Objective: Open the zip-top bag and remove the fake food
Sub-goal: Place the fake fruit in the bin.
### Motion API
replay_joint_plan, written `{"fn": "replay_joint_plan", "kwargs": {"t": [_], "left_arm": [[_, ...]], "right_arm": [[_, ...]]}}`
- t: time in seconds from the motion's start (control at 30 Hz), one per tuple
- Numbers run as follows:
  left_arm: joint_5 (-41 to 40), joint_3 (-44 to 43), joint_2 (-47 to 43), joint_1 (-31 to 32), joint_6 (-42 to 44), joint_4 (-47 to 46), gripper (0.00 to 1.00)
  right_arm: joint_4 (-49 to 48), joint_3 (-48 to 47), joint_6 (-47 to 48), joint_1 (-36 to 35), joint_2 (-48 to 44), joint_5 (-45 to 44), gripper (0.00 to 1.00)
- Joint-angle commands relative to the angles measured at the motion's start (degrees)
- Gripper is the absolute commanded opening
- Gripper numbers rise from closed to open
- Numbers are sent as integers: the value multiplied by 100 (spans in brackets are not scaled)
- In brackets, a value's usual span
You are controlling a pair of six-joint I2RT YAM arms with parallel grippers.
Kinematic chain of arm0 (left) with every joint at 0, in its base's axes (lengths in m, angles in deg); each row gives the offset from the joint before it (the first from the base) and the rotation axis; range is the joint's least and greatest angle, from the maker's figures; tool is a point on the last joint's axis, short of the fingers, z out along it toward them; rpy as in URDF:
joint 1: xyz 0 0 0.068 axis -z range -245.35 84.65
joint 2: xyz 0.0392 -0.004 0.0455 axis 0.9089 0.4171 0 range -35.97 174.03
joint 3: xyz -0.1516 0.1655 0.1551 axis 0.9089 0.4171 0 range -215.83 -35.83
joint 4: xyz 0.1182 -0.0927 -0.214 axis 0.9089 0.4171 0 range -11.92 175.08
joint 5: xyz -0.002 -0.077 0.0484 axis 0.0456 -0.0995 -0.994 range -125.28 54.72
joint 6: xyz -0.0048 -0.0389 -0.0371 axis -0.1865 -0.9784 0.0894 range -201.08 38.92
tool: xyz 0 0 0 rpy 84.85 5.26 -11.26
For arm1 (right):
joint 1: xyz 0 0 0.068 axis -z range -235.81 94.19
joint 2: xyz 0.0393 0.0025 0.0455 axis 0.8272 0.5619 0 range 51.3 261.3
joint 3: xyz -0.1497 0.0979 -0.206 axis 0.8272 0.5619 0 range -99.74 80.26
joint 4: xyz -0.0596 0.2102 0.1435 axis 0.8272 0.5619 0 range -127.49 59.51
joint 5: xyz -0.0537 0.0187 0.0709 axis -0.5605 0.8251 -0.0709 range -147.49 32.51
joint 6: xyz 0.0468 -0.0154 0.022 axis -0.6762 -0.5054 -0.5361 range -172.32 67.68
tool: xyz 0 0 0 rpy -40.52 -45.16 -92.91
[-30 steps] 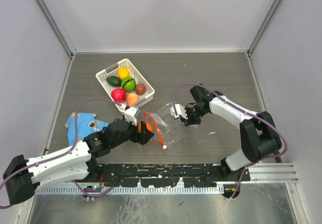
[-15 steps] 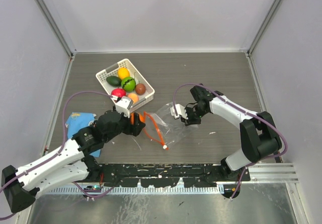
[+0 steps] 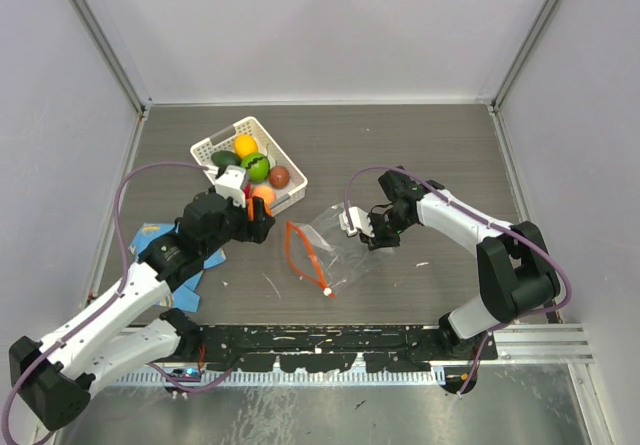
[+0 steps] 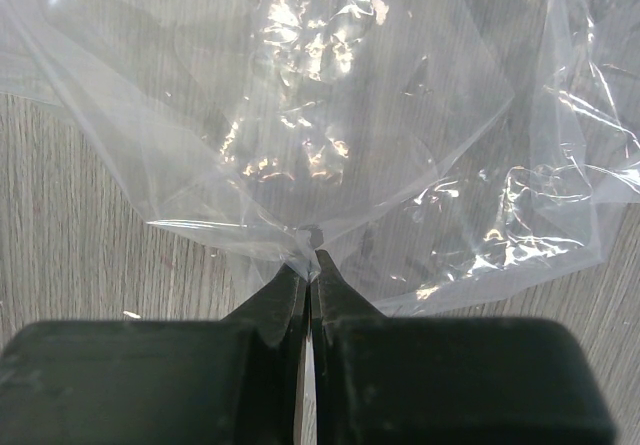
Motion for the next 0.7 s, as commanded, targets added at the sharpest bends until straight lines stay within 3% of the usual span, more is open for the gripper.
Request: {"fn": "replay_joint_plan", "kwargs": {"t": [0.0, 0.33, 0.67], "left_arm": [[498, -298, 263, -416, 90, -610, 5], [1017, -524, 1152, -1513, -164, -1430, 5], [1109, -707, 2067, -2207, -641, -1981, 5]], "right_arm": [[67, -9, 55, 17, -175, 82, 8], [79, 5, 81, 17, -154, 82, 10], [94, 16, 99, 12, -154, 99, 11]]}}
